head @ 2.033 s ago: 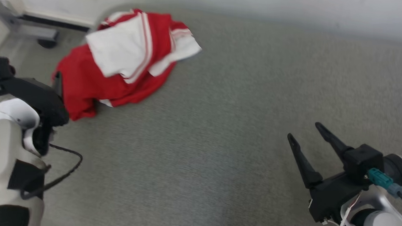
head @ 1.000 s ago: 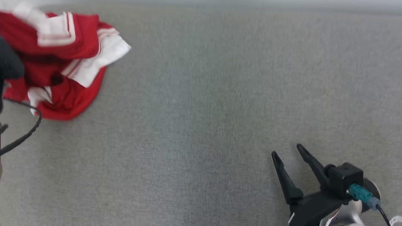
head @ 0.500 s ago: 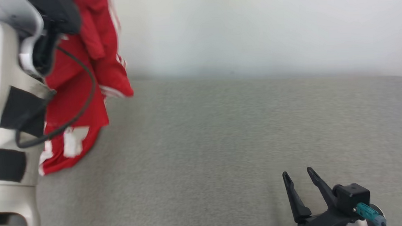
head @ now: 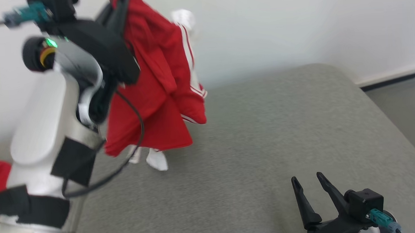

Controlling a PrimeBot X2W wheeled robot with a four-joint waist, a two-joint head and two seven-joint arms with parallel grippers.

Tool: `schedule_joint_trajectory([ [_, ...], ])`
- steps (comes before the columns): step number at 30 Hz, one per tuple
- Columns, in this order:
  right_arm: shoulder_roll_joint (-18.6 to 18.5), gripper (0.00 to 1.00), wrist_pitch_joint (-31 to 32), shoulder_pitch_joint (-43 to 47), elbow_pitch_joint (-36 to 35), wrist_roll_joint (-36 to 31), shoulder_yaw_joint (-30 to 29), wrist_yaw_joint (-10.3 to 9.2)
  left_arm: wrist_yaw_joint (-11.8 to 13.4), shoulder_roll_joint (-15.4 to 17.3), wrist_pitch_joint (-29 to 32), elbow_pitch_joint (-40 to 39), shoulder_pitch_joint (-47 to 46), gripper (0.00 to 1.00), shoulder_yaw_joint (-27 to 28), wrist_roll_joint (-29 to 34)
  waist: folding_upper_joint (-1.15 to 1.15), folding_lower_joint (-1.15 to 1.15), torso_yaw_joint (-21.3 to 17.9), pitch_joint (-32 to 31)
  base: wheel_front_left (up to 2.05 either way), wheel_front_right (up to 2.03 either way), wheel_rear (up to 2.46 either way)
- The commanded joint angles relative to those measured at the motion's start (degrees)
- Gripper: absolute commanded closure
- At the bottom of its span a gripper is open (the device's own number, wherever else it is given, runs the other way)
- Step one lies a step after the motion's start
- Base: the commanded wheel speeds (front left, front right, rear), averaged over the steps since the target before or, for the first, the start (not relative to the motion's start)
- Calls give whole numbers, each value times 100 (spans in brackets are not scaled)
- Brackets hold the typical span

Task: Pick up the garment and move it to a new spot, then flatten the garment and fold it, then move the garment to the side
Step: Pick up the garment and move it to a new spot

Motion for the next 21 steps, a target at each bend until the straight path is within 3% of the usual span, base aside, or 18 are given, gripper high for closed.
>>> schedule_joint_trajectory([
  [1,2,0,-7,2,-25,0,21,-12,38,53,-37,-31,208,100,-23,64,0,0,-702,111,0,0,0],
  [8,3,0,39,65,-108,-19,-32,-12,174,-237,-207,59,1372,100,-266,8,0,0,-816,254,0,0,0],
  [14,0,0,72,19,-129,30,44,-12,277,-562,-602,567,2199,100,-613,96,0,0,-622,288,0,0,0],
  [15,-1,0,76,19,-127,42,39,-12,275,-604,-745,636,2294,71,-698,148,0,0,-562,293,0,0,0],
  [16,1,0,82,9,-116,50,72,-12,282,-632,-854,733,2400,0,-762,159,0,0,-515,288,0,0,0],
  [21,-1,0,79,17,-101,59,63,-12,211,-757,-1572,1025,2846,0,-976,59,0,0,-199,234,0,0,0],
])
